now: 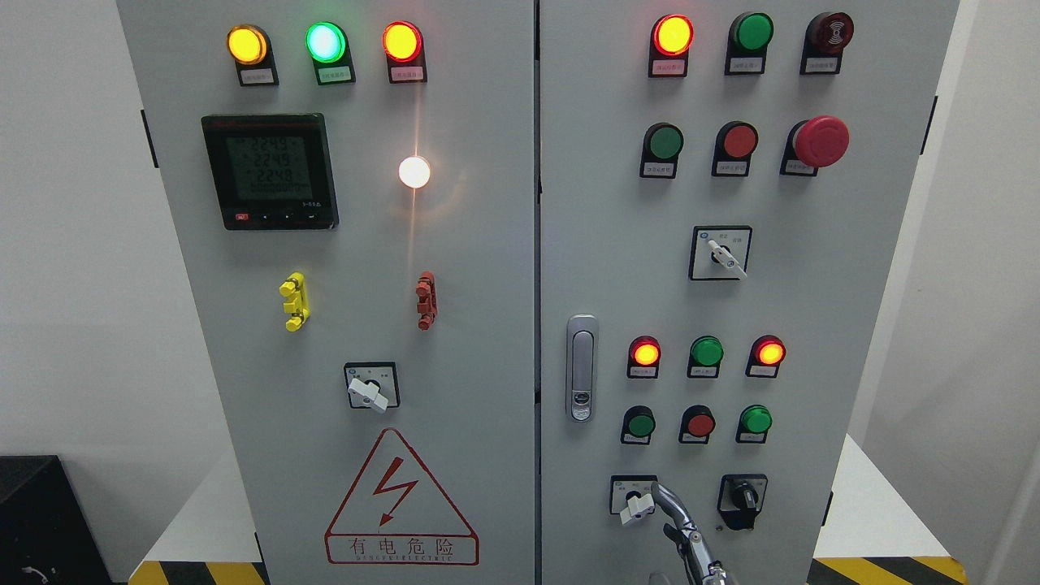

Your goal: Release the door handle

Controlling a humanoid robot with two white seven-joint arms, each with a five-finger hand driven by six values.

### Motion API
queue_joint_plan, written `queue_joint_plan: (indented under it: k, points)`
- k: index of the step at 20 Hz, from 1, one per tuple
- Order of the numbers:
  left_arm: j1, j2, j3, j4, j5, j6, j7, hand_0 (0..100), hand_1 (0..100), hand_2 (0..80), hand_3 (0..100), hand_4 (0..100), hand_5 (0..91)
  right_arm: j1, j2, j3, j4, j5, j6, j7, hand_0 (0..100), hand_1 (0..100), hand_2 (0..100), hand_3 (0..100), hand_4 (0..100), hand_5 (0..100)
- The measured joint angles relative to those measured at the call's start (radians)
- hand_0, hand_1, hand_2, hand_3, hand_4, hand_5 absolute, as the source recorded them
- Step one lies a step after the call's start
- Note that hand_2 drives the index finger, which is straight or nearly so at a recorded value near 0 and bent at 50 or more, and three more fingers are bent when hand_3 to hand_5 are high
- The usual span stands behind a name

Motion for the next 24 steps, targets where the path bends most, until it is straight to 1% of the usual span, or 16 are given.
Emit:
queue_joint_plan:
  k: [11, 12, 13, 14, 16, 17, 18, 19, 20, 21, 23, 24]
  points:
    - [0.000, 0.000, 0.000, 0.000, 0.000, 0.000, 0.000, 12, 56, 0.0, 0, 0, 0.0, 0.000, 0.000, -0.001, -0.002, 0.000, 0.001, -0.001, 41, 9, 0, 0, 0, 0]
    - [0.000, 0.000, 0.000, 0.000, 0.000, 0.000, 0.000, 12, 56, 0.0, 0, 0, 0.0, -0.001, 0.000, -0.001, -0.002, 0.000, 0.001, -0.001, 41, 9, 0, 2, 4, 0]
    - [0.000, 0.000, 0.000, 0.000, 0.000, 0.000, 0.000, 12, 56, 0.0, 0, 0, 0.0, -0.001, 0.000, -0.002, -0.003, 0.001, 0.001, -0.001, 40, 10, 0, 6, 12, 3]
    - [0.000, 0.000, 0.000, 0.000, 0.000, 0.000, 0.000, 12, 56, 0.0, 0, 0, 0.0, -0.002, 0.000, -0.002, -0.003, 0.001, 0.004, -0.001, 40, 12, 0, 15, 20, 11]
    - [0.000, 0.000, 0.000, 0.000, 0.000, 0.000, 0.000, 12, 56, 0.0, 0, 0, 0.0, -0.006, 0.000, -0.002, -0.004, 0.001, 0.015, -0.001, 39, 14, 0, 28, 38, 25]
    - [0.000, 0.000, 0.000, 0.000, 0.000, 0.000, 0.000, 12, 56, 0.0, 0, 0, 0.0, -0.008, 0.000, -0.003, -0.005, 0.001, 0.020, -0.001, 39, 15, 0, 37, 47, 36]
    - [0.000, 0.000, 0.000, 0.000, 0.000, 0.000, 0.000, 12, 56, 0.0, 0, 0, 0.0, -0.011, 0.000, -0.004, -0.006, 0.002, 0.023, -0.001, 38, 17, 0, 43, 53, 46]
    - [0.000, 0.000, 0.000, 0.000, 0.000, 0.000, 0.000, 12, 56, 0.0, 0, 0, 0.0, -0.014, 0.000, -0.004, -0.006, 0.003, 0.025, -0.001, 38, 18, 0, 51, 62, 59]
    - [0.000, 0.000, 0.000, 0.000, 0.000, 0.000, 0.000, 12, 56, 0.0, 0, 0, 0.0, -0.017, 0.000, -0.004, -0.006, 0.004, 0.027, -0.001, 38, 20, 0, 57, 68, 66]
    - [0.000, 0.000, 0.000, 0.000, 0.000, 0.000, 0.000, 12, 56, 0.0, 0, 0, 0.0, -0.023, 0.000, -0.004, -0.006, 0.005, 0.029, -0.001, 38, 20, 0, 61, 71, 70]
    - [0.000, 0.000, 0.000, 0.000, 0.000, 0.000, 0.000, 12, 56, 0.0, 0, 0, 0.0, -0.038, 0.000, -0.004, -0.007, 0.009, 0.035, -0.014, 39, 22, 0, 72, 80, 81]
    - [0.000, 0.000, 0.000, 0.000, 0.000, 0.000, 0.000, 12, 56, 0.0, 0, 0, 0.0, -0.044, 0.000, -0.004, -0.007, 0.011, 0.042, -0.019, 39, 23, 0, 80, 87, 92]
